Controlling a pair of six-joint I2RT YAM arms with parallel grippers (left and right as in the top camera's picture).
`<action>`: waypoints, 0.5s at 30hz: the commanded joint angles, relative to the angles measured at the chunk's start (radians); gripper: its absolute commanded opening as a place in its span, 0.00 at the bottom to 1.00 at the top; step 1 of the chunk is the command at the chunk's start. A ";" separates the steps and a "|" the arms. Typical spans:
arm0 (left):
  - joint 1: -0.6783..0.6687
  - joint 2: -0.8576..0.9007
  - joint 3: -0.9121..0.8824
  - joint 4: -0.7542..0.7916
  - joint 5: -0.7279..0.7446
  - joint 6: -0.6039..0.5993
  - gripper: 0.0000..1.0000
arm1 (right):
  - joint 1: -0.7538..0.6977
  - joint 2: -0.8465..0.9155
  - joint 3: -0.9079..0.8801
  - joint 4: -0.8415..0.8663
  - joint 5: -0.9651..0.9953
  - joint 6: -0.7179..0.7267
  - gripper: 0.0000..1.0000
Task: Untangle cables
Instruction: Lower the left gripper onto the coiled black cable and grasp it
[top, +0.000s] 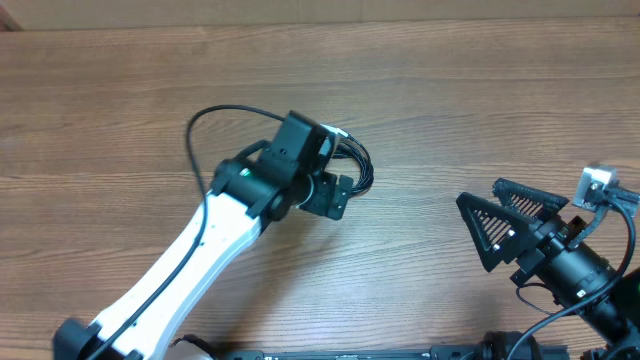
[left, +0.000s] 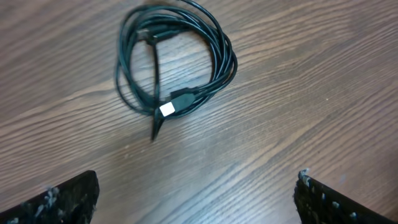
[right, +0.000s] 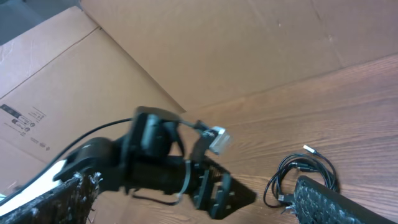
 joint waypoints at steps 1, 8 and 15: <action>-0.006 0.034 0.017 0.048 0.053 0.021 1.00 | -0.001 -0.007 0.027 -0.006 -0.006 -0.022 1.00; -0.006 0.043 0.017 0.234 0.070 0.101 0.99 | -0.001 -0.007 0.027 -0.061 0.026 -0.061 1.00; -0.005 0.072 0.017 0.285 0.058 0.125 1.00 | -0.001 -0.007 0.027 -0.071 0.062 -0.061 1.00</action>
